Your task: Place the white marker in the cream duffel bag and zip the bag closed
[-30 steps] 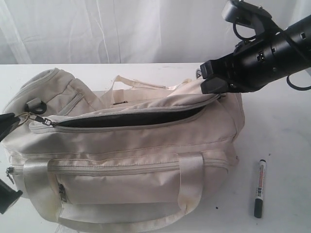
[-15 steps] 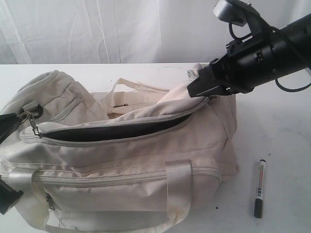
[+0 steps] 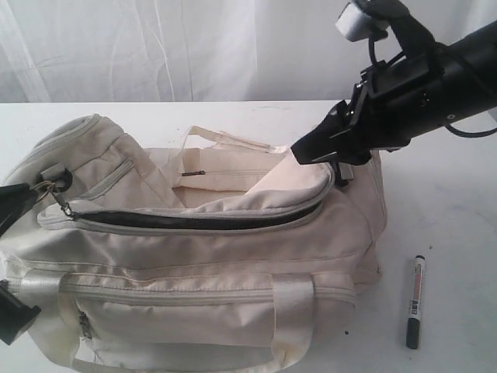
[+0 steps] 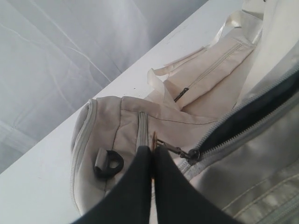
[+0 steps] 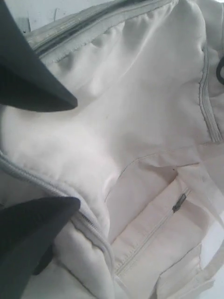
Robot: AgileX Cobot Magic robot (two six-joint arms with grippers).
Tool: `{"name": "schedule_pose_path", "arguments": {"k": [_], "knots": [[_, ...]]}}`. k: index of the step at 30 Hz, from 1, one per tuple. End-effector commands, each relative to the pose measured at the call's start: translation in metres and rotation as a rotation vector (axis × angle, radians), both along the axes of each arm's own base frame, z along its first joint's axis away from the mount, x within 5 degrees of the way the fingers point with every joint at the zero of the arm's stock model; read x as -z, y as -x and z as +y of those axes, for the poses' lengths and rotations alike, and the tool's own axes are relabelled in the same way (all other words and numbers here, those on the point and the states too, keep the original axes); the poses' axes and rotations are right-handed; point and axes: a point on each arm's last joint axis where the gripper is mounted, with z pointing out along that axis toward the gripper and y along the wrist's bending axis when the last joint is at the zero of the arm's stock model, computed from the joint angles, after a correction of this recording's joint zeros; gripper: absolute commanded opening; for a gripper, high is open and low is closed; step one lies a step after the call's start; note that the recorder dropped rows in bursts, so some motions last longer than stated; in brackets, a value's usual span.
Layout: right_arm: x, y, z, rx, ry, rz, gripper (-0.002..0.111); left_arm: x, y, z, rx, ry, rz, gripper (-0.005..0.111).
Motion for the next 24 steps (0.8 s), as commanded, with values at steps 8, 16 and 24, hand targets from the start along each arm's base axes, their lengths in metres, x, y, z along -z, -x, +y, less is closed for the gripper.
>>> {"name": "schedule_pose_path", "arguments": {"k": [8, 16, 24], "knots": [[-0.021, 0.035, 0.028, -0.236, 0.003, -0.138, 0.052, 0.0, 0.001, 0.001, 0.002, 0.032, 0.018, 0.0], [-0.025, 0.049, 0.065, -0.315, -0.009, -0.251, 0.052, 0.0, 0.001, 0.001, 0.002, 0.032, 0.018, 0.0], [-0.005, 0.057, 0.097, -0.42, 0.003, -0.201, 0.052, 0.0, 0.002, -0.001, 0.026, 0.039, 0.021, 0.0]]}}
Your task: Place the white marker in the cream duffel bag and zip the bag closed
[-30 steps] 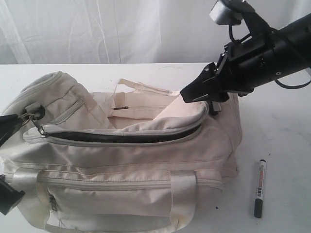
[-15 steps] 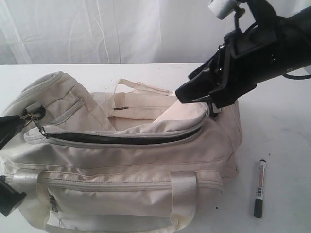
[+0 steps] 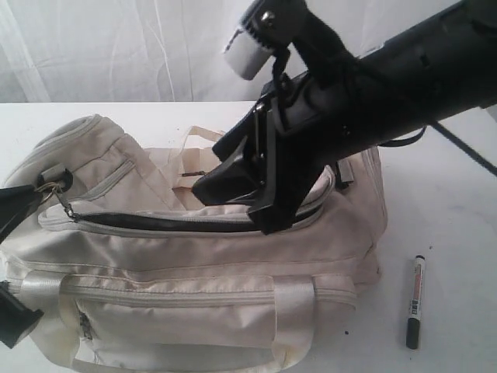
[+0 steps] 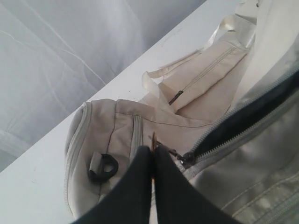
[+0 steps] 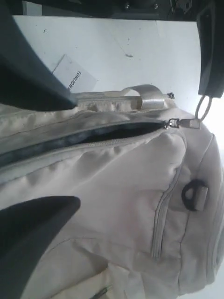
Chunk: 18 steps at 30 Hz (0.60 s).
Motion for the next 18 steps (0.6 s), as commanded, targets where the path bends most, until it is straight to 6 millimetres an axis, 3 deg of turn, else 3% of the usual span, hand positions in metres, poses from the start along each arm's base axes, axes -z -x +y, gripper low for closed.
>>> {"name": "schedule_pose_path", "arguments": {"k": [1, 12, 18], "knots": [[0.012, 0.005, 0.018, -0.06, 0.017, 0.021, 0.052, 0.0, 0.001, 0.001, 0.002, 0.034, 0.019, 0.0], [0.027, 0.013, 0.052, -0.141, 0.039, -0.021, 0.052, 0.0, 0.001, 0.001, 0.003, 0.038, 0.02, 0.0], [0.032, 0.008, 0.068, -0.153, 0.044, -0.041, 0.052, 0.0, 0.001, 0.001, 0.002, 0.041, 0.02, 0.0]]}}
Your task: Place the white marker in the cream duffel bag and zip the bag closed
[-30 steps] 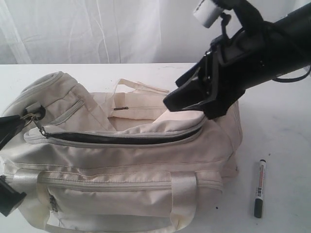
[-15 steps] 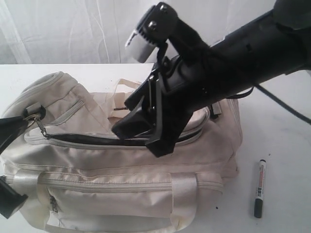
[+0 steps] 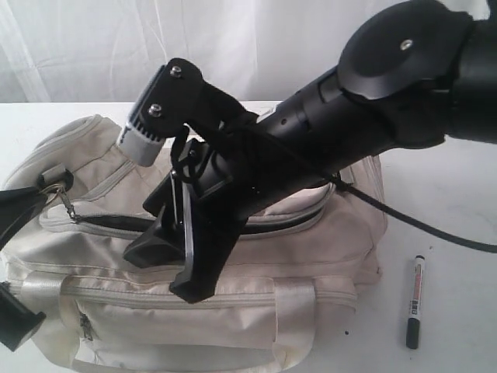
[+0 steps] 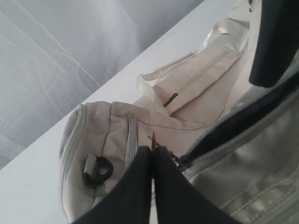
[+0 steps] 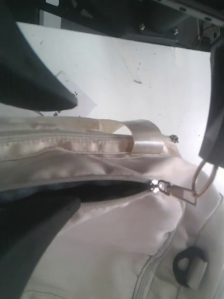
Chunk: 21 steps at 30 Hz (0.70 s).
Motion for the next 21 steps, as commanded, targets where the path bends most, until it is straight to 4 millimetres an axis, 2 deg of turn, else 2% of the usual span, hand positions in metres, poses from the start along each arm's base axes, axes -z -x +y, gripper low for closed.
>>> {"name": "schedule_pose_path", "arguments": {"k": [1, 15, 21], "knots": [[0.003, -0.006, 0.011, -0.001, -0.005, -0.024, 0.052, 0.0, 0.001, 0.003, -0.014, 0.031, 0.017, 0.0], [0.017, -0.024, 0.032, -0.012, 0.013, -0.014, 0.052, 0.0, 0.001, 0.002, -0.008, 0.038, 0.02, 0.0], [0.022, -0.026, 0.034, -0.014, 0.021, -0.009, 0.05, 0.0, 0.001, 0.001, 0.0, 0.041, 0.021, 0.0]]}}
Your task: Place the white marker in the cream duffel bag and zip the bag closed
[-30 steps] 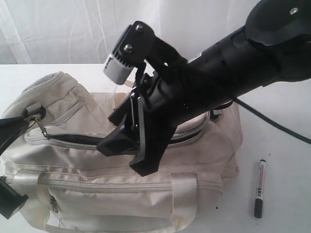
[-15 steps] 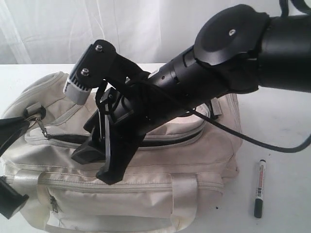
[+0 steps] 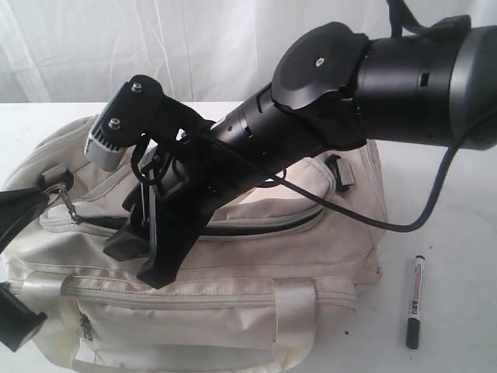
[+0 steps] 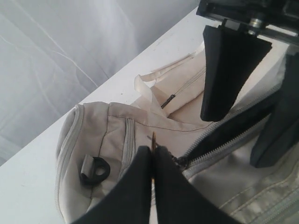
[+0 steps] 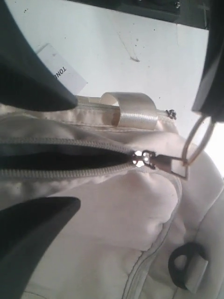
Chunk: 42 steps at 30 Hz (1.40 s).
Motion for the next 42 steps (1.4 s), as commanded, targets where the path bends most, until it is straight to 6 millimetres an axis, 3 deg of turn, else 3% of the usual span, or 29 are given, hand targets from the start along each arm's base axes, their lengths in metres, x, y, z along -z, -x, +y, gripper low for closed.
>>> {"name": "schedule_pose_path", "arguments": {"k": [1, 20, 28, 35, 42], "knots": [[0.0, -0.001, 0.003, -0.007, -0.006, -0.005, 0.048, 0.0, 0.001, 0.002, -0.006, 0.027, 0.017, 0.0], [0.002, -0.002, 0.003, 0.004, -0.006, 0.0, 0.005, 0.004, -0.001, 0.01, -0.073, -0.029, 0.008, 0.0], [0.002, -0.002, 0.003, 0.002, -0.004, 0.001, 0.004, 0.036, 0.002, 0.021, -0.145, -0.043, 0.057, 0.0], [0.002, -0.003, 0.003, 0.003, -0.001, -0.005, 0.004, 0.036, 0.002, 0.021, -0.152, -0.022, 0.061, 0.0], [0.004, 0.004, 0.001, -0.056, 0.031, 0.04, 0.004, 0.015, 0.0, 0.016, -0.131, -0.007, 0.029, 0.0]]}}
